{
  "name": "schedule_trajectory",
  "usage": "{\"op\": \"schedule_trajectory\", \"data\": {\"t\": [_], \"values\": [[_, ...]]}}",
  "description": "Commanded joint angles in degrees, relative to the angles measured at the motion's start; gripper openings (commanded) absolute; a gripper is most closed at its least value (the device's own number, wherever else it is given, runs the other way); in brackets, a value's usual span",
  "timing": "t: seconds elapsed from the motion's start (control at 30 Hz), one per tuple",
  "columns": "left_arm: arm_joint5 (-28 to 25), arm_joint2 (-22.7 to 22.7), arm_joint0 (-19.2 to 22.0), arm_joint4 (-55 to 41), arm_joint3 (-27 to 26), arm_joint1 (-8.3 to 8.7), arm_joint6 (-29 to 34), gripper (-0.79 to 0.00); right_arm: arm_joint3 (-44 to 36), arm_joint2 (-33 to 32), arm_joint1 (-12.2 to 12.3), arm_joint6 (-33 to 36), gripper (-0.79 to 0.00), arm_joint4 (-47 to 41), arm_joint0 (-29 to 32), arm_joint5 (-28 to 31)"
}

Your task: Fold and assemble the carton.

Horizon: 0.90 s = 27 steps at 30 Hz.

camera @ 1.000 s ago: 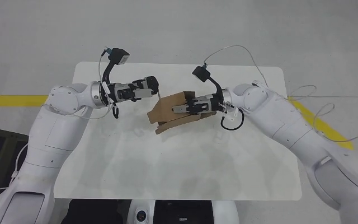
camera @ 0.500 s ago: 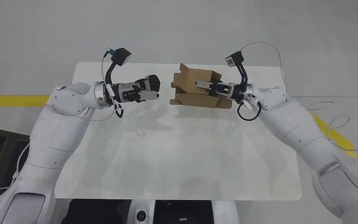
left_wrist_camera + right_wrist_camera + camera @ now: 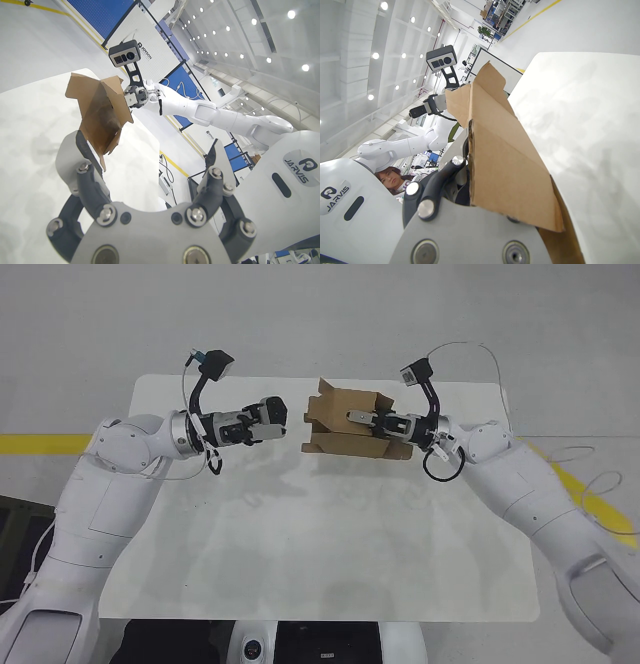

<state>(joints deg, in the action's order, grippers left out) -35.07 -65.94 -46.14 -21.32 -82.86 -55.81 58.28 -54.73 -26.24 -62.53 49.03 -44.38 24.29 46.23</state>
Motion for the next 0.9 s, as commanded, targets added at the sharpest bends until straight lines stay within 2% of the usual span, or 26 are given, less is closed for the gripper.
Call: {"op": "schedule_trajectory", "data": {"t": [0.0,0.37,0.87], "values": [[1.1,-0.1,-0.6,-0.4,-0.9,0.02,-0.4,0.0,-1.5,-0.5,0.1,-0.5,-0.785,2.3,0.6,-1.1],[2.9,0.2,-3.4,-1.4,-5.0,0.15,1.6,0.0,-6.9,-4.6,0.1,-3.9,-0.785,5.9,4.0,-6.8],[1.6,-0.8,-4.9,1.0,-6.5,0.1,-1.2,0.0,-9.4,-8.5,-0.8,-2.0,-0.785,9.9,6.1,-8.5]]}}
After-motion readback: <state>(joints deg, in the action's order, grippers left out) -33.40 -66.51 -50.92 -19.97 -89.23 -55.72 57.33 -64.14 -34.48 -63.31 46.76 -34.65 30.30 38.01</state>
